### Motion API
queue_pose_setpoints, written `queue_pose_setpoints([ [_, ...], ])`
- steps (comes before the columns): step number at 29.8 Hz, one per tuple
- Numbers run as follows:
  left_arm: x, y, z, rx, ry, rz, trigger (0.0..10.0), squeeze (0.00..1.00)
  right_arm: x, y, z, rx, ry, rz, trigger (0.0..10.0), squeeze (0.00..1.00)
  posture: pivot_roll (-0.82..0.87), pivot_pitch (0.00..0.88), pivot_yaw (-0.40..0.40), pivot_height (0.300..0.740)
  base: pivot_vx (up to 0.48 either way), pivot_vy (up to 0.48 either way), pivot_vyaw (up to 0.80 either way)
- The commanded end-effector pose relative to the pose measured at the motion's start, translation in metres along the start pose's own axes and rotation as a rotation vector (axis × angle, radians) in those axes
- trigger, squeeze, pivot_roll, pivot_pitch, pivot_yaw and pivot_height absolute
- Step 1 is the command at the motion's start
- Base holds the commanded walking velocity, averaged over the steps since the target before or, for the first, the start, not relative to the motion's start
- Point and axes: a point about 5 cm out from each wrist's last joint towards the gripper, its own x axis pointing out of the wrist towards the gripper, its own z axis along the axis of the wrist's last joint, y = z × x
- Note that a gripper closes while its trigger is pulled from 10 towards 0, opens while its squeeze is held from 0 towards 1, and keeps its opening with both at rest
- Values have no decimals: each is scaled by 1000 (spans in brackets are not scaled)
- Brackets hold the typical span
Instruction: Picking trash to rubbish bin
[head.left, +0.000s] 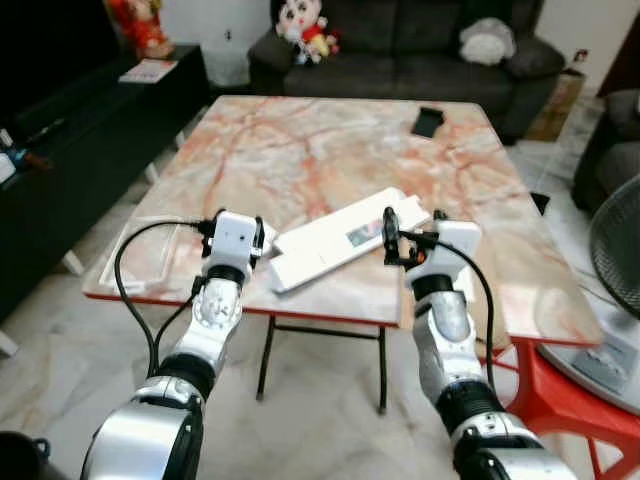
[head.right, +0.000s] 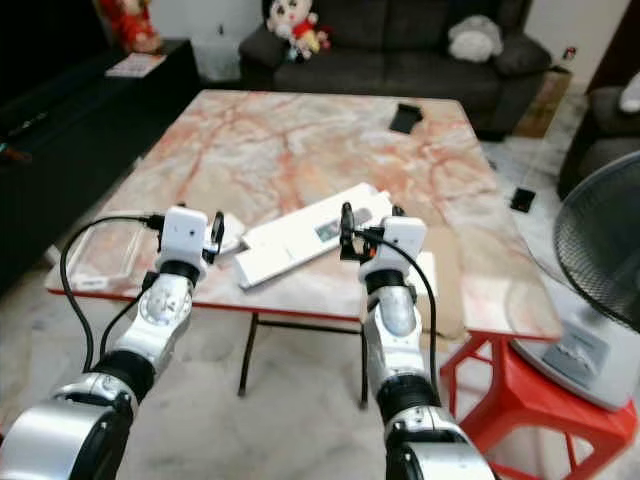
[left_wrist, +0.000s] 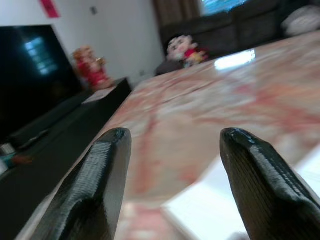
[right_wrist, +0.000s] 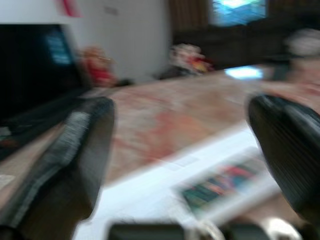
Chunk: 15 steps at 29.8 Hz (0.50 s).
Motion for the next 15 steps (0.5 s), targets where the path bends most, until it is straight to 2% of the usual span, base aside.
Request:
queue_pose_setpoints([
  [1, 1, -6, 3, -13, -9, -10, 10000, 0, 1, -10, 3, -5, -3, -27, 10000, 0, -85, 8, 10, 740, 368, 0, 0],
  [9, 1, -3, 4, -1, -10, 1, 10000, 0, 0, -9, 2, -2, 4, -26, 10000, 0, -83, 8, 11, 740, 354, 0, 0],
  [15, 1, 0, 2, 18, -6, 23, 10000, 0, 0, -9, 0, -1, 10, -26, 10000, 0, -79, 14, 12, 740, 0, 0, 0],
])
